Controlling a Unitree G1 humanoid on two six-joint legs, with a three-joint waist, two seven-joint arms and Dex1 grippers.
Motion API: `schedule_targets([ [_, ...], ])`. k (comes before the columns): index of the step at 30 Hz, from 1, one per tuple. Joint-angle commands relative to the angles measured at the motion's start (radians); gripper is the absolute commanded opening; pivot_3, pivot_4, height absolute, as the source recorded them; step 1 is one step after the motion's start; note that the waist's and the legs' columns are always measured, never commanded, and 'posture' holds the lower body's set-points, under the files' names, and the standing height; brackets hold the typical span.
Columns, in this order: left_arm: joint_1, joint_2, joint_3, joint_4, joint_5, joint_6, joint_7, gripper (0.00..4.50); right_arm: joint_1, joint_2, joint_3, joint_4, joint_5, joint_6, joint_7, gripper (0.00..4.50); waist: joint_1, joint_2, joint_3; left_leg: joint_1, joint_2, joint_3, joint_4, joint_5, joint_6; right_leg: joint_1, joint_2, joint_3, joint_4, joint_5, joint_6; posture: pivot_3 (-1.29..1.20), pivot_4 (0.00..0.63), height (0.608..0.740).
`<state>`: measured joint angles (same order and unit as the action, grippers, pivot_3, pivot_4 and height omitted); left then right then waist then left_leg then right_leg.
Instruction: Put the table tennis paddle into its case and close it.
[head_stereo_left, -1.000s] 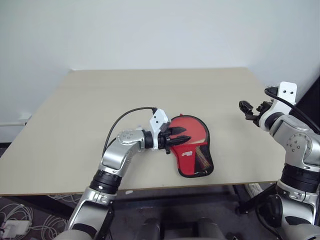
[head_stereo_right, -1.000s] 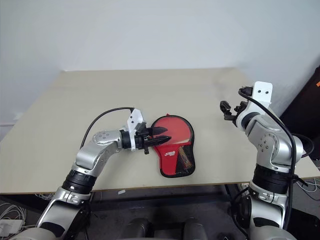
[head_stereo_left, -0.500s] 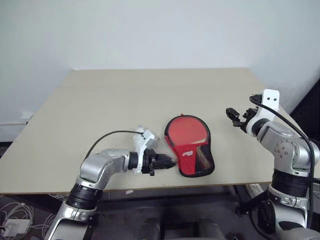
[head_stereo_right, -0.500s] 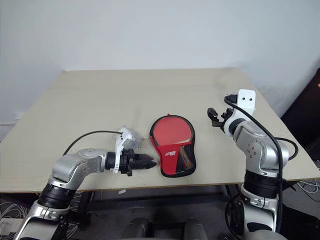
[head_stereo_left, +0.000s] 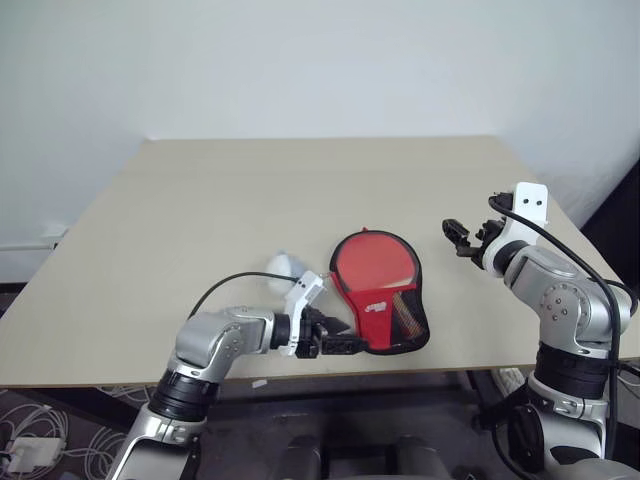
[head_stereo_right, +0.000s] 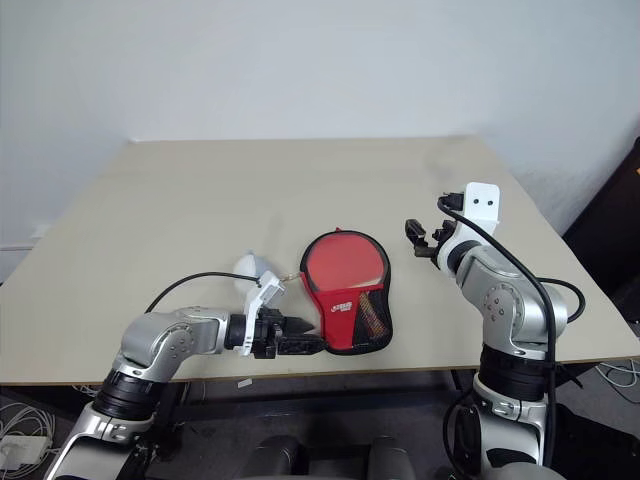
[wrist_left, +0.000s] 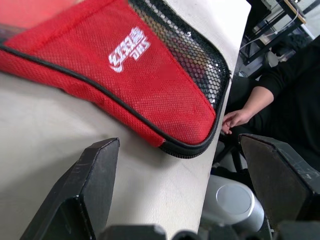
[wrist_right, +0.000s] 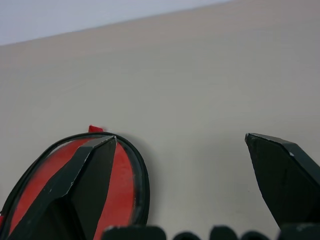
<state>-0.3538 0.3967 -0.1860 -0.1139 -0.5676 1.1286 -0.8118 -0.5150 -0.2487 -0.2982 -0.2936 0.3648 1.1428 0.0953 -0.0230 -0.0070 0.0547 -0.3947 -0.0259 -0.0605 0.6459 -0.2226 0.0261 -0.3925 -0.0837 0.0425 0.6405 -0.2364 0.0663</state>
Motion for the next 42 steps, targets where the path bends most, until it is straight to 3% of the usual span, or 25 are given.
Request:
schedule_targets([
  [1, -0.016, -0.026, -0.013, 0.01, -0.006, 0.001, 0.018, 4.06, -0.011, 0.007, -0.01, -0.052, 0.016, -0.003, -0.008, 4.5, 0.001, 0.0, 0.0, 0.0, 0.0, 0.0, 0.0, 0.0, 0.0, 0.0, 0.0, 0.0, 0.0, 0.0, 0.0, 0.0, 0.0, 0.74],
  [12, -0.079, -0.154, -0.017, 0.144, 0.02, 0.044, 0.118, 4.06, -0.021, 0.042, 0.011, -0.055, 0.013, -0.007, -0.019, 4.5, 0.004, 0.002, -0.001, 0.0, -0.001, -0.001, 0.002, 0.0, 0.0, 0.002, -0.001, -0.001, 0.0, -0.001, 0.002, 0.0, 0.0, 0.74],
  [20, -0.118, -0.158, -0.009, 0.198, 0.02, 0.128, 0.142, 4.06, -0.022, 0.052, 0.018, -0.064, 0.012, -0.002, -0.026, 4.5, 0.008, 0.004, -0.003, 0.001, -0.002, -0.002, 0.003, 0.0, 0.0, 0.003, -0.001, -0.002, 0.0, -0.002, 0.004, 0.0, 0.0, 0.74],
  [23, -0.119, -0.149, -0.016, 0.194, 0.019, 0.146, 0.139, 3.46, -0.022, 0.037, 0.021, -0.068, 0.013, 0.007, -0.017, 4.5, 0.004, 0.004, -0.003, 0.001, -0.002, -0.002, 0.003, 0.0, 0.0, 0.003, -0.001, -0.002, 0.0, -0.002, 0.004, 0.0, 0.0, 0.74],
  [28, -0.12, -0.141, -0.02, 0.183, 0.006, 0.174, 0.145, 1.71, -0.027, -0.02, 0.041, -0.08, 0.034, 0.039, 0.034, 4.5, 0.001, 0.004, -0.003, 0.001, -0.001, -0.001, 0.0, 0.0, 0.0, 0.001, -0.001, -0.001, 0.0, -0.001, 0.002, 0.0, 0.0, 0.74],
  [33, -0.119, -0.115, -0.042, 0.166, -0.002, 0.194, 0.132, 0.03, 0.068, -0.267, 0.167, -0.17, 0.115, 0.028, 0.303, 4.5, 0.002, 0.004, -0.003, 0.0, -0.002, -0.001, 0.0, 0.0, 0.0, 0.002, -0.001, -0.002, -0.002, -0.003, 0.004, 0.0, 0.0, 0.74],
  [39, -0.124, -0.116, -0.052, 0.174, 0.004, 0.196, 0.136, 0.03, 0.2, -0.555, 0.212, -0.219, 0.208, -0.13, 0.689, 4.5, 0.002, 0.002, -0.002, 0.0, -0.001, -0.001, 0.0, 0.0, 0.0, 0.002, -0.001, -0.002, -0.004, -0.004, 0.005, 0.0, 0.0, 0.74],
  [42, -0.124, -0.128, -0.043, 0.178, 0.001, 0.221, 0.154, 0.03, 0.225, -0.648, 0.223, -0.19, 0.213, -0.213, 0.819, 4.5, 0.002, 0.001, -0.002, 0.0, -0.001, -0.001, 0.001, 0.0, 0.0, 0.003, -0.001, -0.003, -0.005, -0.005, 0.003, 0.0, 0.0, 0.74],
])
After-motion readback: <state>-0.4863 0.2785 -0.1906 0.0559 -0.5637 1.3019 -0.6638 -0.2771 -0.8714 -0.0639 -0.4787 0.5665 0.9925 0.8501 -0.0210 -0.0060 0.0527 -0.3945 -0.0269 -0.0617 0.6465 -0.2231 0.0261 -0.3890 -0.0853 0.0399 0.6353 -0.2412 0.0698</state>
